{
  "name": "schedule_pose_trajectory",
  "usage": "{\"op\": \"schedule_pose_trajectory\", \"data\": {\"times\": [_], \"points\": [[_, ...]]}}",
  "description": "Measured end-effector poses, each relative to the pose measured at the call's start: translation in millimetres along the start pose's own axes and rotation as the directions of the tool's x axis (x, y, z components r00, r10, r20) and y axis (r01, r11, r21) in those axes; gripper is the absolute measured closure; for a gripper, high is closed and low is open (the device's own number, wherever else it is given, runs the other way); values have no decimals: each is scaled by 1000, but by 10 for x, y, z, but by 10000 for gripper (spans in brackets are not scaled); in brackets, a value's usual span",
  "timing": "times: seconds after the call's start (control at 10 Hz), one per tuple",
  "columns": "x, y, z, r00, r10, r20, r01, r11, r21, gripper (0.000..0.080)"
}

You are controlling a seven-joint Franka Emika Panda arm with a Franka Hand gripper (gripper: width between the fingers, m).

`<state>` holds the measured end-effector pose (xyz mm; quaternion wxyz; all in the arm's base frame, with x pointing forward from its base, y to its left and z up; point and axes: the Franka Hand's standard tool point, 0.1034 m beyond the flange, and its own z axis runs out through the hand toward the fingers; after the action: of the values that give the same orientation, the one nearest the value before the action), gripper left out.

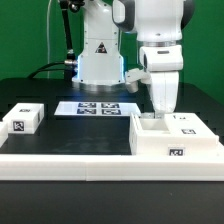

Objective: Assemble cabinet

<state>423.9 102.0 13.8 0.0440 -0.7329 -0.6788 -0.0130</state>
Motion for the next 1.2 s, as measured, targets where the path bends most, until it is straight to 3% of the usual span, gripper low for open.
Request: {"op": "schedule_pose_trajectory", "data": {"times": [0.2, 0.6, 0.9, 1.0, 1.2], "points": [[4, -3, -17, 1000, 4, 4, -4, 1000, 3, 732], [71, -33, -436, 996, 36, 78, -38, 999, 31, 731], [-93, 86, -726, 995, 16, 98, -16, 1000, -5, 731], [-164, 116, -748, 996, 1, 93, -1, 1000, -6, 731], [-158, 100, -723, 996, 13, 93, -13, 1000, -2, 731]]}}
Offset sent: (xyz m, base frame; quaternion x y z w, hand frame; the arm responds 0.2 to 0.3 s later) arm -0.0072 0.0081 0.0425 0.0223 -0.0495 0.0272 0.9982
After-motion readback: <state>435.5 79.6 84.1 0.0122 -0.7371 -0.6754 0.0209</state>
